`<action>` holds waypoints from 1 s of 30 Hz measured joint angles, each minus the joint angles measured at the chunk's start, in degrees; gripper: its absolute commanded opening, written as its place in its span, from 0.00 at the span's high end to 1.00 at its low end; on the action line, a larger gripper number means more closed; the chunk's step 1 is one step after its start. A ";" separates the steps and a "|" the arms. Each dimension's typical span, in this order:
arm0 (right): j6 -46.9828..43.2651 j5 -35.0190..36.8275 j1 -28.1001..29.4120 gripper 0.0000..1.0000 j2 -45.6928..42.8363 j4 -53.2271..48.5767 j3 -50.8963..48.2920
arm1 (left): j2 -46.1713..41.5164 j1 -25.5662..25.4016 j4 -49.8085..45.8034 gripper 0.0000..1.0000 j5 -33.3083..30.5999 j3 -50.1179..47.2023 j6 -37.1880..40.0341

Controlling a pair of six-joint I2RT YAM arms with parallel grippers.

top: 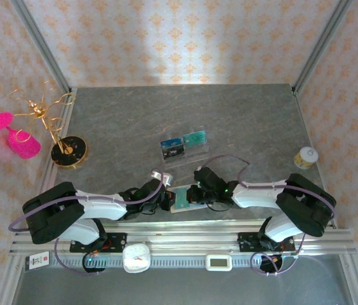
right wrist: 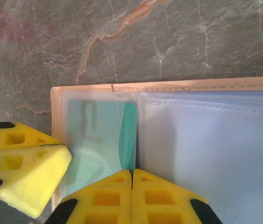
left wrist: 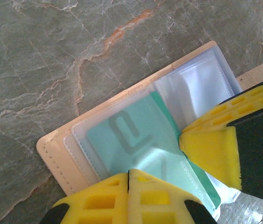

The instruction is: Take the credit cards out of the card holder

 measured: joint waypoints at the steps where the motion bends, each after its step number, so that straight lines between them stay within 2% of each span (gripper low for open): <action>1: 0.13 -0.02 0.00 1.00 -0.52 -0.20 -0.04 | -0.20 0.00 0.11 1.00 0.00 -0.20 -0.02; 11: 1.95 -1.36 -0.76 1.00 -5.27 -3.08 -1.09 | -1.29 0.00 -0.37 1.00 0.17 -0.74 -0.15; 19: 1.97 -1.07 -0.76 1.00 -6.23 -3.08 -4.35 | -5.99 -0.35 -2.64 1.00 1.01 -0.31 0.07; 27: 1.97 -1.07 -0.76 1.00 -6.27 -1.44 -5.20 | 0.94 -1.81 -0.70 1.00 2.95 2.16 0.07; 28: 1.97 -1.07 -0.76 0.99 -6.27 -1.29 -5.27 | 1.49 -1.84 -0.70 1.00 3.02 2.16 0.07; 30: 2.14 -1.07 -0.76 0.86 -6.27 -1.07 -5.38 | 2.08 -1.90 -0.13 1.00 3.17 2.32 0.09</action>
